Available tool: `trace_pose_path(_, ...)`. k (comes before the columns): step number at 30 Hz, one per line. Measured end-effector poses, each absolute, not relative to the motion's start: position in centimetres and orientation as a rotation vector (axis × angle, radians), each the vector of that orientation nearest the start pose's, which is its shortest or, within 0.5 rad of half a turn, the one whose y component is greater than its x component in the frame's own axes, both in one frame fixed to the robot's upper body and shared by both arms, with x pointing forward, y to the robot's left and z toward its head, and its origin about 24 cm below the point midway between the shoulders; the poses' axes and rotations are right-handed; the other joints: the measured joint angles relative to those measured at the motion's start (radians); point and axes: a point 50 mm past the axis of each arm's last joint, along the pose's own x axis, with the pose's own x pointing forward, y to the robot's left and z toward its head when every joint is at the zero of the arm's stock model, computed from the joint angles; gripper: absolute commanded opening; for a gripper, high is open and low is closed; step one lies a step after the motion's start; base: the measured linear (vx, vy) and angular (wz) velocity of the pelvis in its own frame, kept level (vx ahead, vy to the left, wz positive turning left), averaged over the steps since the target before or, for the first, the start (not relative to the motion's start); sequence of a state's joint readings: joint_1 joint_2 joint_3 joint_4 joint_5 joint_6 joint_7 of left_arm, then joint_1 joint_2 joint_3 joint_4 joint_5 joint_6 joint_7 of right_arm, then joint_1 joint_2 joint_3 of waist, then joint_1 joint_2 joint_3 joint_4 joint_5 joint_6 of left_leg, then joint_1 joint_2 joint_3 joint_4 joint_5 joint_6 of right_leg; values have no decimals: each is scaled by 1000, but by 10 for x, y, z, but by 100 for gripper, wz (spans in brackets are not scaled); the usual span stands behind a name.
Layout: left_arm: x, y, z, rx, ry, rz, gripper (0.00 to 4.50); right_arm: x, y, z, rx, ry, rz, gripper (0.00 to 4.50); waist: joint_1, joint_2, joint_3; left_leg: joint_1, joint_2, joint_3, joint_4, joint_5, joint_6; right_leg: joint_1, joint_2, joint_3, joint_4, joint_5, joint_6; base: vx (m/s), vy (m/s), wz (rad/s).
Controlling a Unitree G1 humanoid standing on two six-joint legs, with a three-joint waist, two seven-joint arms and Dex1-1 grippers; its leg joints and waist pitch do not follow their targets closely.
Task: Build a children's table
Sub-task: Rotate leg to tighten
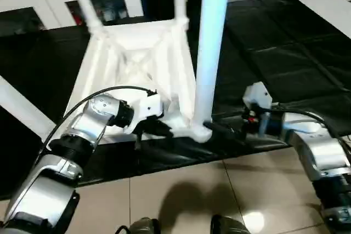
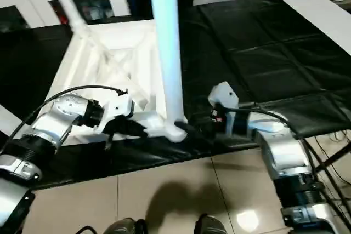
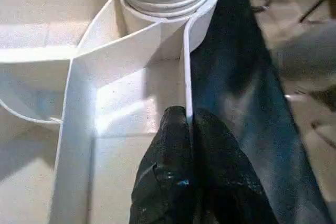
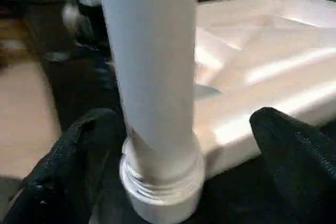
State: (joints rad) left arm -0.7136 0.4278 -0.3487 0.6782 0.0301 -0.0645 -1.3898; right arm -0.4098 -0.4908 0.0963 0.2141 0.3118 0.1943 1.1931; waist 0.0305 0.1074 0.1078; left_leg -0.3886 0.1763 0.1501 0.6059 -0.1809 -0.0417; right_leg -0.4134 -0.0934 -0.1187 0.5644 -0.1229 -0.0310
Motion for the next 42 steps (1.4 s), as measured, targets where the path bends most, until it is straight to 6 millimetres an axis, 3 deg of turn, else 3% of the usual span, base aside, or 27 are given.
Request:
trace_pose_path(5,322,135,76,601,405,-1590,0,298,-163,102,-152,163,1362,383,10,0,0,0,0,1,0,0,0,0,0,0,1,0,0,0,0,0)
trace_pose_path(16,321,132,77,614,393,-1610,0,302,-153,97,-142,270,1522,292,11,-2,0,0,0,2,0,0,0,1,-1,1,1,0,1,0,0,0)
trace_pose_path(25,321,131,76,605,402,-1613,0,302,-155,96,-101,309,1523,213,16,-3,0,0,1,2,0,0,0,1,-1,1,1,-1,2,0,0,0)
trace_pose_path(28,320,126,76,582,409,-1618,0,296,-158,95,-84,331,1511,207,29,-4,0,0,1,3,0,0,0,1,-1,1,1,-1,2,0,0,0)
trace_pose_path(32,319,122,75,532,446,-1592,0,289,-154,93,-88,315,1448,206,29,-5,-1,2,1,4,0,0,0,1,-1,2,1,-1,2,0,0,0)
trace_pose_path(36,327,124,73,483,475,-1440,0,298,-144,89,-65,289,1236,202,2,-8,-2,9,1,6,0,-1,-5,6,-1,3,1,-6,9,0,0,0)
trace_pose_path(40,337,109,71,414,473,-1255,0,314,-133,87,-4,261,878,199,-59,-11,0,14,0,2,0,-1,-5,11,-2,-6,-12,-7,11,-41,7,-8)
trace_pose_path(42,339,100,70,379,471,-1189,0,320,-127,86,33,248,725,199,-89,-8,1,13,1,-6,-2,-1,-5,16,-3,-21,-28,-7,11,0,0,0)
